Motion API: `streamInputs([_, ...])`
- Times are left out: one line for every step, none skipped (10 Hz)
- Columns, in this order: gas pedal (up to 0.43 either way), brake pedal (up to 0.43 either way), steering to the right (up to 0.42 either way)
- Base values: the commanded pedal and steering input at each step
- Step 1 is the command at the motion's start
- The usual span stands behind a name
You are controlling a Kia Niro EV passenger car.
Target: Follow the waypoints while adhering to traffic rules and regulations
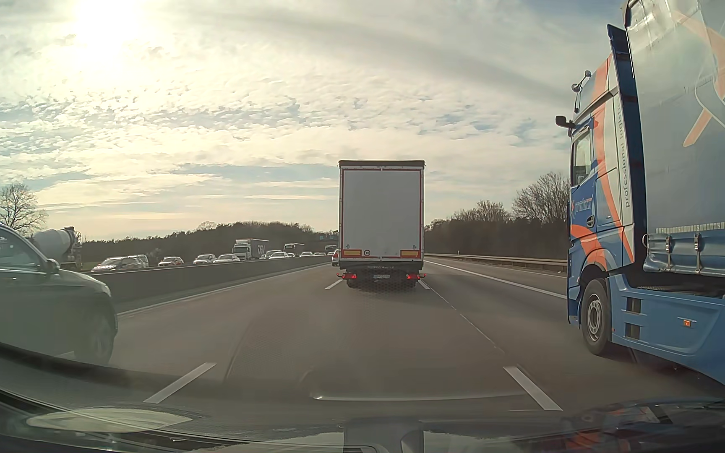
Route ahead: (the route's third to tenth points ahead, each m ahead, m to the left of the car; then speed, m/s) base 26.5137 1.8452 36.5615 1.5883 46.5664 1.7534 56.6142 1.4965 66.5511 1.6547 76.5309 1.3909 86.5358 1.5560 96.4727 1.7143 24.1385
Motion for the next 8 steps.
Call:
streamInputs([0.000,0.000,-0.004])
streamInputs([0.000,0.000,-0.004])
streamInputs([0.000,0.000,-0.004])
streamInputs([0.000,0.000,-0.004])
streamInputs([0.000,0.000,-0.004])
streamInputs([0.000,0.000,-0.004])
streamInputs([0.000,0.000,-0.003])
streamInputs([0.000,0.000,-0.003])
